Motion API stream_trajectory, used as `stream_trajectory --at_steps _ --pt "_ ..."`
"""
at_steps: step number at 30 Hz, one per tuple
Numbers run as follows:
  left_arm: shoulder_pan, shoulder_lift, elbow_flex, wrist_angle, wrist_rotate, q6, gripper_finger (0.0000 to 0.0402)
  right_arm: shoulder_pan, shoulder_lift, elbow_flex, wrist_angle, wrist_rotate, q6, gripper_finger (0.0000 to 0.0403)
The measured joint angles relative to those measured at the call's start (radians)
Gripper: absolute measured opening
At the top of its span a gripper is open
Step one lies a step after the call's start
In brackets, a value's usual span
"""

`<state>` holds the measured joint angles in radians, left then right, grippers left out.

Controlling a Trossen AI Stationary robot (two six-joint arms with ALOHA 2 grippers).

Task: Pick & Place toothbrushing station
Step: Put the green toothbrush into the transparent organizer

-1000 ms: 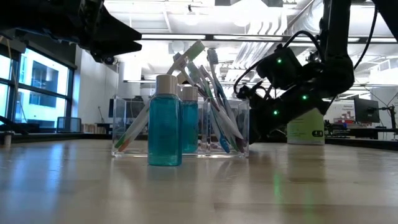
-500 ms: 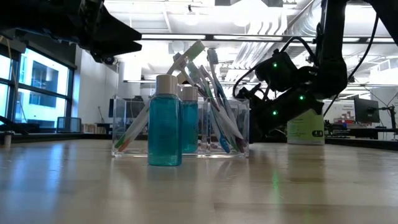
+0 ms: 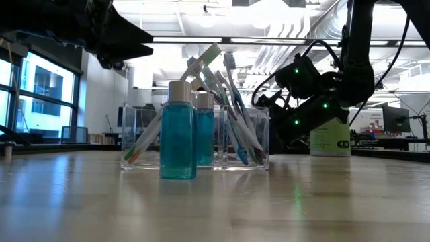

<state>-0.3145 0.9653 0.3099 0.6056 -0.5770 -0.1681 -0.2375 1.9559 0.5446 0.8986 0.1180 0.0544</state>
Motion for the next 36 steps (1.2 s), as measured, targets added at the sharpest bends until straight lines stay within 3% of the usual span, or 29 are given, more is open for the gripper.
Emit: stream_trajectory --at_steps 14,23,36 --pt "-0.028 0.0 0.0 -0.004 0.0 -0.018 0.0203 0.084 -0.023 -0.002 0.022 0.079 -0.023 0.0012" --pt "-0.03 0.0 0.0 -0.008 0.0 -0.013 0.0203 0.157 -0.193 -0.002 -0.114 0.195 -0.06 0.0012" --pt "-0.03 0.0 0.0 0.041 0.023 0.062 0.0203 0.282 -0.419 -0.002 -0.236 0.276 -0.086 0.0012"
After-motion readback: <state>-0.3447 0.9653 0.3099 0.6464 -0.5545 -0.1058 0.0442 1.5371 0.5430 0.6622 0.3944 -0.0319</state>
